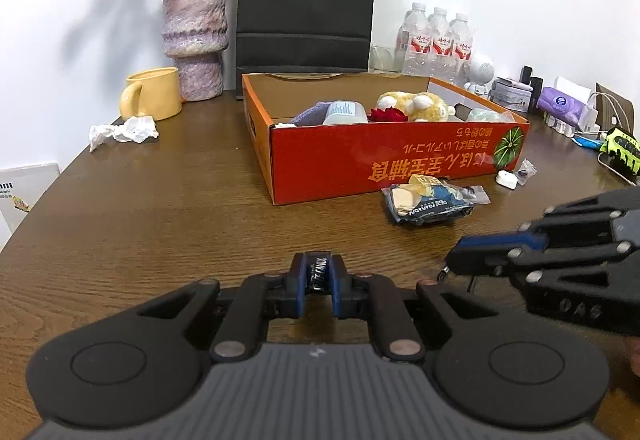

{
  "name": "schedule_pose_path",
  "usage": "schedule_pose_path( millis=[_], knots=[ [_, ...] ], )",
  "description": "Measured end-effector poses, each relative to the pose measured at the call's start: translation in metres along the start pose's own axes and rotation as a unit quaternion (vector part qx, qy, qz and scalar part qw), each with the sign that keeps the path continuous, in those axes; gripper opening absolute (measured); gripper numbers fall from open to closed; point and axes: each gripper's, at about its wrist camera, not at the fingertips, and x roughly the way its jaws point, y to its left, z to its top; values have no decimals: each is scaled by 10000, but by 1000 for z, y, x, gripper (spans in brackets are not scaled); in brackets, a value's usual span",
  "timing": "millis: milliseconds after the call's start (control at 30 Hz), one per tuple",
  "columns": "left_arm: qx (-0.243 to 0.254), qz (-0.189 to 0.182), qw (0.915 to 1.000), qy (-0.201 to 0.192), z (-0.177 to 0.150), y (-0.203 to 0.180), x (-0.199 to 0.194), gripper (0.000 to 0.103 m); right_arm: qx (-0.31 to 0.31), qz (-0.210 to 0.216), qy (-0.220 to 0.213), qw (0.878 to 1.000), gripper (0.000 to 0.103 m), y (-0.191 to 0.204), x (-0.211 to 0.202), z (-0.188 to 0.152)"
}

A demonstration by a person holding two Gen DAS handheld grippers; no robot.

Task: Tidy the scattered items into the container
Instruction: 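Grasp the small black item on the table with the left gripper, then hold the black item in the left gripper while the right approaches the carabiner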

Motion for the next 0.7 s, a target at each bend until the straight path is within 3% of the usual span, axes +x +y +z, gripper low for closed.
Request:
schedule_pose_path(
  millis=[33, 100, 267, 367, 433, 467, 533, 567, 600, 700],
  knots=[
    [-13, 1, 10000, -5, 0, 0, -1, 13, 58, -71, -38, 10000, 22, -2, -4, 0],
    [-45, -3, 10000, -24, -1, 1, -3, 13, 99, -203, -79, 9997, 61, -5, -11, -1],
    [-95, -34, 9999, -37, -4, -1, -6, 13, 43, -247, 217, 9994, 78, -10, -6, -8],
    [-128, -37, 9999, -48, -6, -1, -10, 13, -63, -153, 389, 9991, 78, -6, 6, -12],
    [-149, -27, 9999, -54, -6, -2, -11, 13, -149, -56, 310, 9994, 73, -5, 7, -13],
    [-157, -27, 9999, -59, -7, -2, -12, 13, -127, -3, 292, 9995, 52, -6, 7, -12],
    [-169, -27, 9998, -60, -7, -3, -13, 13, -117, -22, 287, 9995, 47, -7, 6, -10],
    [-170, -35, 9998, -64, -7, -3, -13, 13, -98, -15, 263, 9996, 19, -9, 5, -10],
    [-172, -42, 9998, -67, -7, -3, -14, 13, -81, -66, 267, 9996, 2, -10, 5, -10],
    [-182, -59, 9998, -79, -7, -4, -15, 13, 98, -53, 283, 9995, 5, -16, 5, -9]
  ],
)
